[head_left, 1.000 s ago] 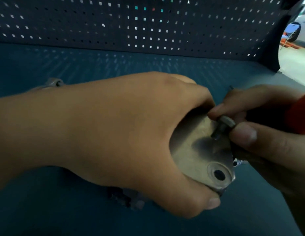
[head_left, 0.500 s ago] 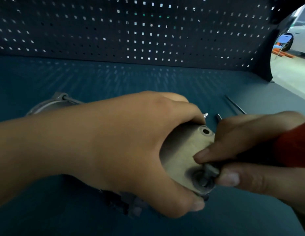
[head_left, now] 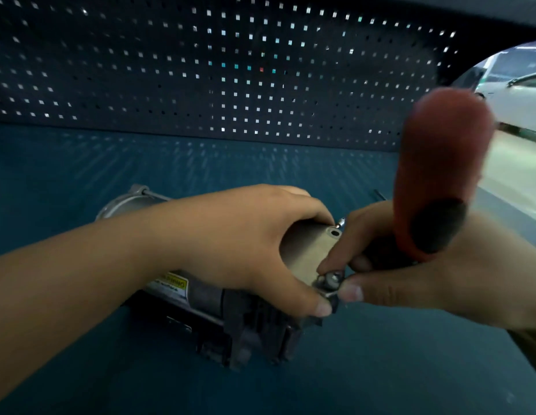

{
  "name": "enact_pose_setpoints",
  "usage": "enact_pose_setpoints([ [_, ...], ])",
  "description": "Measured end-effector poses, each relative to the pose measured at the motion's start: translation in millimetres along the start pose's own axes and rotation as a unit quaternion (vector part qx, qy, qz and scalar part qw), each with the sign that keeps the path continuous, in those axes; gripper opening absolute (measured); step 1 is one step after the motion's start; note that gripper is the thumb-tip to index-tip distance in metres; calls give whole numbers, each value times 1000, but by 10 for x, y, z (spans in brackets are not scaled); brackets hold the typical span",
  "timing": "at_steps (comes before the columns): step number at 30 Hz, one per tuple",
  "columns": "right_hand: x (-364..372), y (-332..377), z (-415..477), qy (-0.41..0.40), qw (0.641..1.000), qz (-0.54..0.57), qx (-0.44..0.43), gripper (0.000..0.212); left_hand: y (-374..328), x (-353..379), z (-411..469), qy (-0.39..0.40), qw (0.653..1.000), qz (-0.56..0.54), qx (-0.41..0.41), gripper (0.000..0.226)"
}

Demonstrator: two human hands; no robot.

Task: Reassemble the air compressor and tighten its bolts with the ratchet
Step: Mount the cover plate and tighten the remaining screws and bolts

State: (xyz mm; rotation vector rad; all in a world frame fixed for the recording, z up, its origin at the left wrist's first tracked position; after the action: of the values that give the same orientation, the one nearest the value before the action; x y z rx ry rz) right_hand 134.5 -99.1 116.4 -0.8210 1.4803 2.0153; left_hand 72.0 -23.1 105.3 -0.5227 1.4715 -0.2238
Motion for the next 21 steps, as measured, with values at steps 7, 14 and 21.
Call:
enact_pose_setpoints([
  [7, 44, -87, -52, -62, 991, 87, 77, 16, 13, -18, -14, 6, 1000, -18, 16, 61],
  [14, 135, -55, -129, -120, 980, 127, 100, 10, 26, -5, -68, -6, 1000, -24, 13, 63],
  [21, 158, -109, -162, -148, 973, 139, 106, 12, 39, -7, -72, -7, 999, -31, 13, 60],
])
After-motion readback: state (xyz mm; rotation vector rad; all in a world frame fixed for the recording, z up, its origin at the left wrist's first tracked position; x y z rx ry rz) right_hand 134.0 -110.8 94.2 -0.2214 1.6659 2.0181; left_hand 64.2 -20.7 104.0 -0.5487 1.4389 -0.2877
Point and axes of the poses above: each hand's wrist, its own z-axis towards the middle knuckle, its own x-axis out of the palm, y = z × x, the point moved 7 cm from there along z, towards the middle knuckle, and after that the axes turned 6 degrees about -z, right-handed, at the moved point
